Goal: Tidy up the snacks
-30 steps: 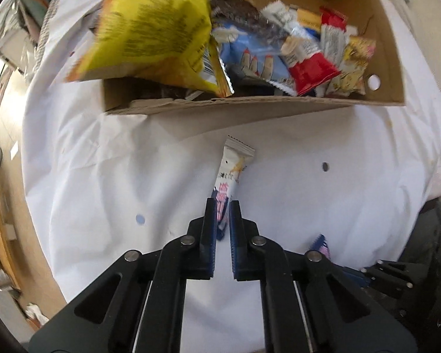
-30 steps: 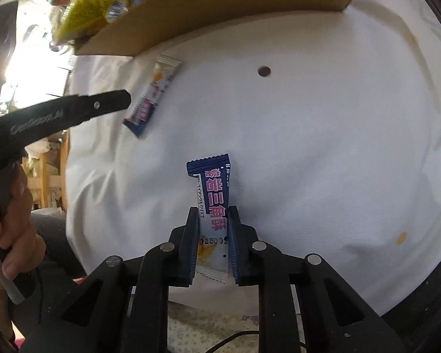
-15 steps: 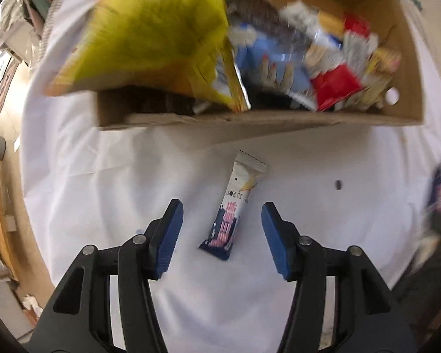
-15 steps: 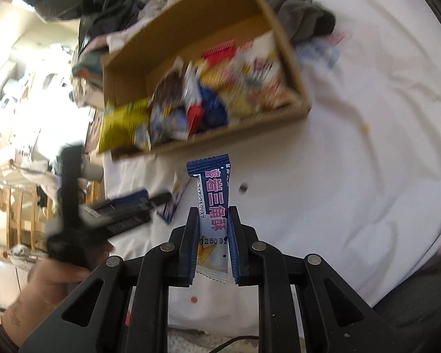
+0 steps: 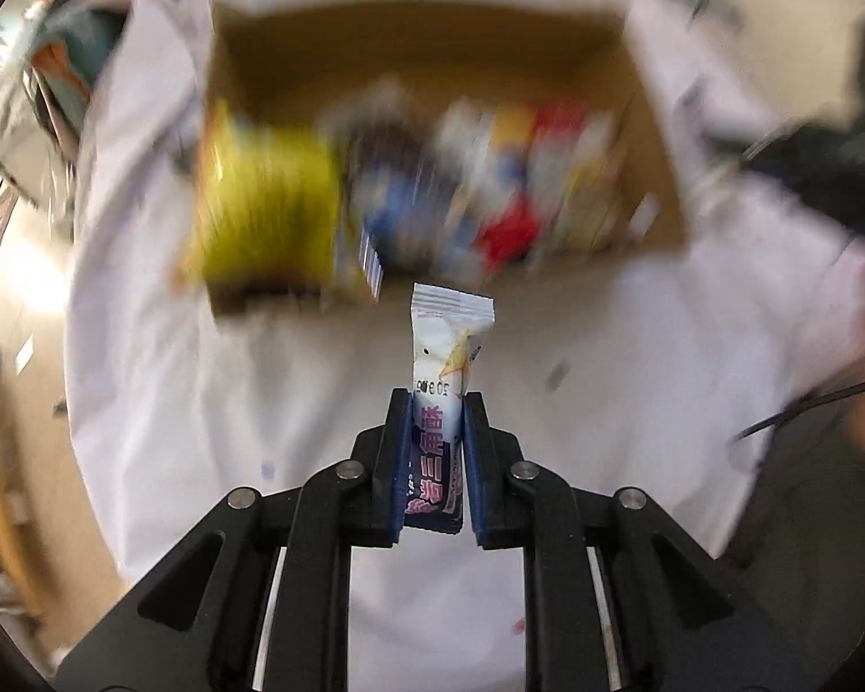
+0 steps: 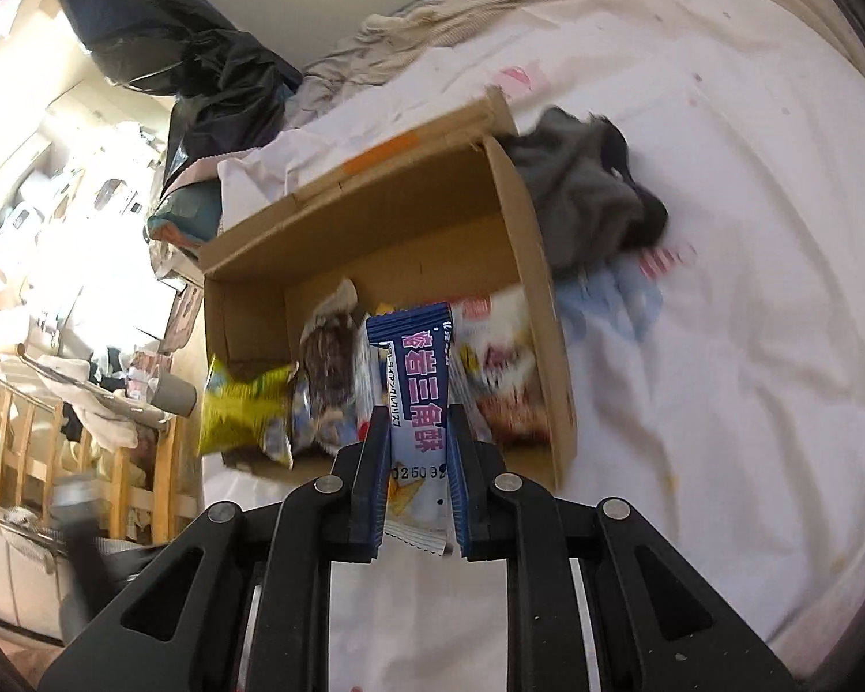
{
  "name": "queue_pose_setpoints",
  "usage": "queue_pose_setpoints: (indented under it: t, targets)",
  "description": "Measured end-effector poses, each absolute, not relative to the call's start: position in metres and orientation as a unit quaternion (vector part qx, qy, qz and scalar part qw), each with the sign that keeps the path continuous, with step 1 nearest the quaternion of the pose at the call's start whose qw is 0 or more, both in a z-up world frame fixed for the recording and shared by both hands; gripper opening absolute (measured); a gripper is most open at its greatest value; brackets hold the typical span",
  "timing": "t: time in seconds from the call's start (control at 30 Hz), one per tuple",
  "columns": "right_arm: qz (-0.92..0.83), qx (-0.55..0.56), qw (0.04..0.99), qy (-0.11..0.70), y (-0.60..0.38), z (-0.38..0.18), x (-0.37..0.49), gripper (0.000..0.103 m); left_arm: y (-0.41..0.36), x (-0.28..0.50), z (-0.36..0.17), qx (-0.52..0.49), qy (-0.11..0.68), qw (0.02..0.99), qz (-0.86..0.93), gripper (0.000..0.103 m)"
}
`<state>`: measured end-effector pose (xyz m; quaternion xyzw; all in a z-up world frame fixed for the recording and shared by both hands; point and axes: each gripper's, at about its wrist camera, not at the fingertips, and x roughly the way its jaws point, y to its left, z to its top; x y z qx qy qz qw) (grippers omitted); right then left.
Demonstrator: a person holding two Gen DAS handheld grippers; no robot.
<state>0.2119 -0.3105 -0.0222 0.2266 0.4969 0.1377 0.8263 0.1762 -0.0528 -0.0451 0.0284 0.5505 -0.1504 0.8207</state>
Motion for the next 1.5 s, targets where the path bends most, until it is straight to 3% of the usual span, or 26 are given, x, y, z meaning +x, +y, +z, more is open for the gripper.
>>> queue_pose_setpoints:
  t: [0.17, 0.53, 0.57, 0.63, 0.67, 0.7, 0.77, 0.9, 1.07, 1.17, 1.37, 1.5]
  targets:
    - [0.13, 0.194, 0.837, 0.495, -0.305, -0.029, 0.233, 0.019, -0.05, 0.221, -0.012, -0.011, 0.496, 0.863, -0.094, 0.014]
    - [0.105, 0.152, 0.846, 0.5, -0.301, -0.04, 0.237, 0.023, -0.067, 0.268, -0.041, -0.05, 0.522, 0.848, -0.073, 0.016]
    - [0.104, 0.154, 0.846, 0.5, -0.301, -0.04, 0.237, 0.024, -0.068, 0.269, -0.043, -0.049, 0.526, 0.846, -0.072, 0.02]
    - [0.1, 0.16, 0.845, 0.5, -0.304, -0.039, 0.236, 0.03, -0.068, 0.265, -0.045, -0.045, 0.529, 0.845, -0.068, 0.041]
    - [0.1, 0.168, 0.845, 0.498, -0.306, -0.039, 0.235, 0.04, -0.068, 0.262, -0.043, -0.048, 0.527, 0.846, -0.071, 0.053]
    - [0.1, 0.176, 0.845, 0.496, -0.308, -0.038, 0.235, 0.062, -0.067, 0.259, -0.04, -0.056, 0.523, 0.846, -0.082, 0.06]
    - [0.1, 0.19, 0.85, 0.481, -0.313, -0.032, 0.231, 0.078, -0.066, 0.25, -0.033, -0.049, 0.516, 0.851, -0.083, 0.07]
    - [0.116, 0.192, 0.865, 0.449, -0.313, -0.012, 0.216, 0.08, -0.061, 0.225, -0.009, -0.028, 0.472, 0.878, -0.08, 0.072]
    - [0.123, 0.158, 0.892, 0.406, -0.3, 0.017, 0.179, 0.096, -0.046, 0.19, 0.016, 0.004, 0.432, 0.9, -0.053, 0.073]
    - [0.118, 0.146, 0.896, 0.401, -0.292, 0.02, 0.158, 0.102, -0.033, 0.168, 0.021, 0.003, 0.42, 0.907, -0.041, 0.092]
    - [0.114, 0.127, 0.892, 0.418, -0.274, 0.009, 0.119, 0.103, -0.009, 0.139, 0.018, -0.038, 0.415, 0.909, -0.025, 0.102]
    - [0.103, 0.112, 0.899, 0.41, -0.267, 0.007, 0.103, 0.103, -0.005, 0.128, 0.012, -0.034, 0.409, 0.912, -0.017, 0.102]
